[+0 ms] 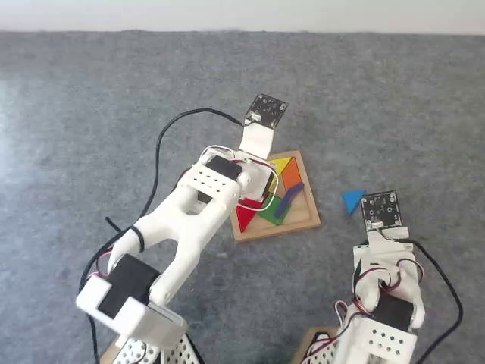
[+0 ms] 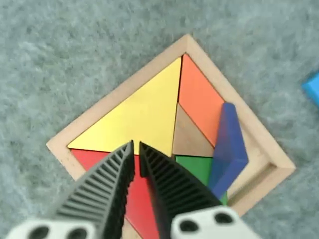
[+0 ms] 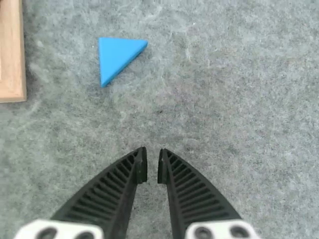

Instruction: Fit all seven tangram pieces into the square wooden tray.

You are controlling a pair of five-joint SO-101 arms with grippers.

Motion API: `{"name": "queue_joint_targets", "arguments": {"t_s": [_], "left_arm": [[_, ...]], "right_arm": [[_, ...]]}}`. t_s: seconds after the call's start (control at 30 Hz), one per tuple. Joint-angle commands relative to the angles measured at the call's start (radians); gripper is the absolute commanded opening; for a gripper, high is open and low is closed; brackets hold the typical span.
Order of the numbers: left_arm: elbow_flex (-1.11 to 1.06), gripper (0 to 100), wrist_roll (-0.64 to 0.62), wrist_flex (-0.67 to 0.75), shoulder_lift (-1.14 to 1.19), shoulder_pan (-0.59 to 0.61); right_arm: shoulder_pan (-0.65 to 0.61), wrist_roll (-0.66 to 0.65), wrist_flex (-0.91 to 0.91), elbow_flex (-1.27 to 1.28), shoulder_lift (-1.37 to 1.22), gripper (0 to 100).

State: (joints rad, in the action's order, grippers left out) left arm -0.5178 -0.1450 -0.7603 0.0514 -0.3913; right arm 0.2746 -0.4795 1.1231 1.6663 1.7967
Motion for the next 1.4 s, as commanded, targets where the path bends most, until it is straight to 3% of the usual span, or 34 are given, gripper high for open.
{"name": "queue_joint_targets", "arguments": {"t_s": [0.0, 0.6, 0.97, 1.37], "left_arm": [[0.038, 1, 0.014, 0.021, -0.008, -0.048], [0.067, 1, 0.043, 0.017, 0.104, -0.201], [0.110, 1, 0.043, -0.023, 0.043, -0.206], [0.008, 1, 0.077, 0.315, 0.112, -0.298]], "right_arm": [[-0.007, 0.005, -0.022, 0.012, 0.012, 5.1], [-0.008, 0.005, -0.022, 0.012, 0.012, 5.1], [-0.010, 0.005, -0.024, 0.012, 0.012, 5.1], [-0.041, 0.005, -0.024, 0.012, 0.012, 5.1]]}}
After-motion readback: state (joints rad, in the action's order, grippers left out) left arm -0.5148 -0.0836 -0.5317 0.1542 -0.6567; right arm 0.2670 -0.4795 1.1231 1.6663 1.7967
